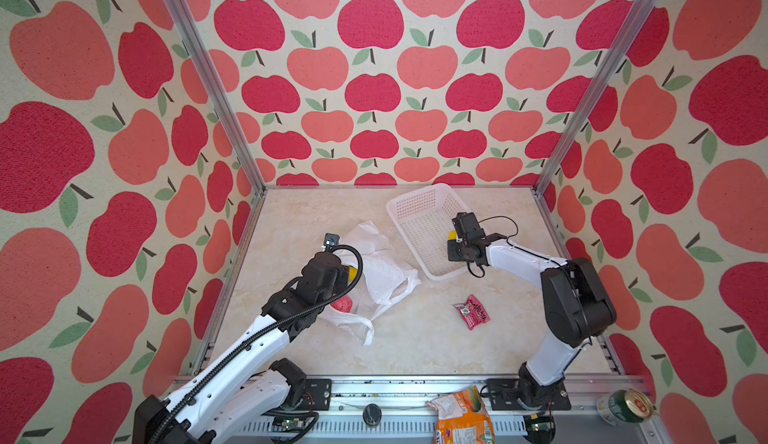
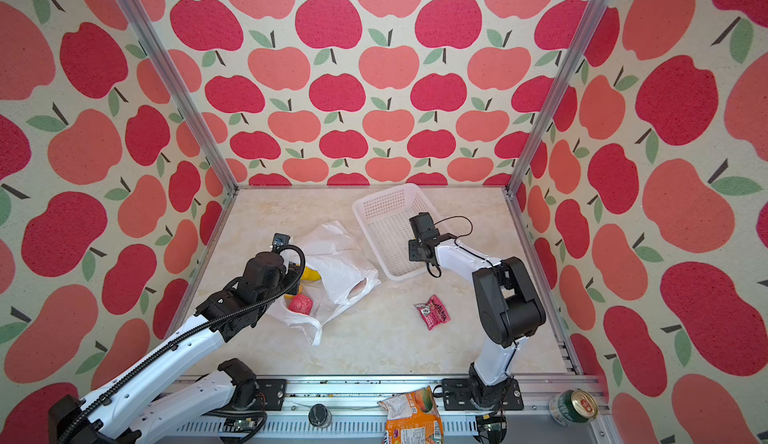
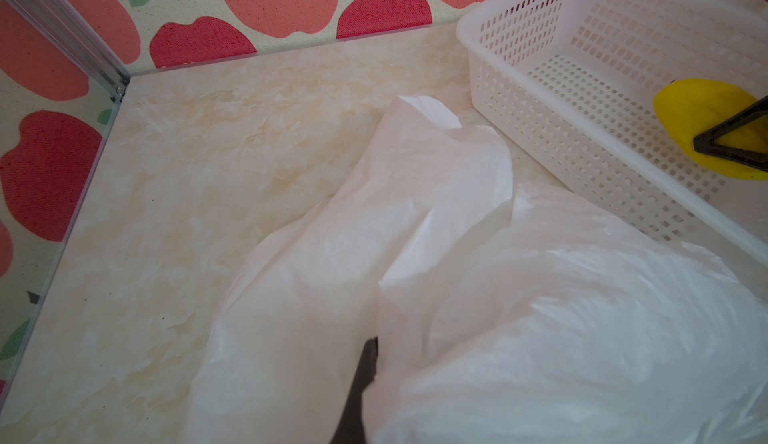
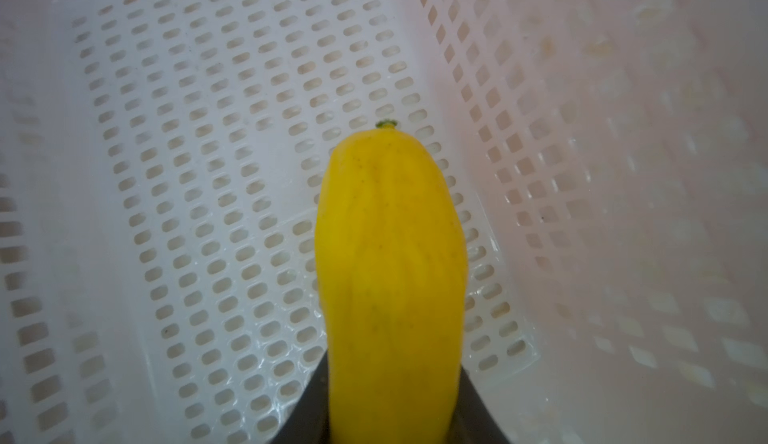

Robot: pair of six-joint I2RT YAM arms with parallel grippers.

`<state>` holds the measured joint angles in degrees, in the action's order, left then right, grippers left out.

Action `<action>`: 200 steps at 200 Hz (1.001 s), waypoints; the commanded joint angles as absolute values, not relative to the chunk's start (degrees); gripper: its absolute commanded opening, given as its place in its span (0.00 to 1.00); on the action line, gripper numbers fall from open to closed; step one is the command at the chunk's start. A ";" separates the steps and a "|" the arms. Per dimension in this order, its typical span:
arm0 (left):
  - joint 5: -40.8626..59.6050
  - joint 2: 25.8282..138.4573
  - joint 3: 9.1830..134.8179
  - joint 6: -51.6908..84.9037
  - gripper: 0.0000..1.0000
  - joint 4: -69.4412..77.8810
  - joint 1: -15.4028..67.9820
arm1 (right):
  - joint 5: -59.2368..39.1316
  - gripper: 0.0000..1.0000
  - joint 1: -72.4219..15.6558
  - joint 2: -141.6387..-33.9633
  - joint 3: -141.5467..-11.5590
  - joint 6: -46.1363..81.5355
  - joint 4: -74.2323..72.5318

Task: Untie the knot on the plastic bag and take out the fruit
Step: 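Lower the yellow fruit into the basket and open the right gripper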

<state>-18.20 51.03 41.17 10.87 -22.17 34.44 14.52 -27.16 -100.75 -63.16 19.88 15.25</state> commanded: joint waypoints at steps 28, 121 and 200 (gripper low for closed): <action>-19.34 51.31 41.18 10.46 0.00 -21.52 34.72 | 14.09 0.08 -24.31 -105.23 -64.51 21.15 15.56; -19.25 51.09 41.04 10.63 0.00 -21.70 34.71 | 17.03 0.44 -23.87 -104.30 -64.12 20.74 16.24; -19.01 51.33 41.04 10.72 0.00 -21.67 34.71 | 18.26 0.72 -25.07 -87.12 -56.41 21.67 15.91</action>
<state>-18.20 51.05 41.17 10.87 -22.13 34.44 16.84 -24.29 -94.50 -58.92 20.97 14.74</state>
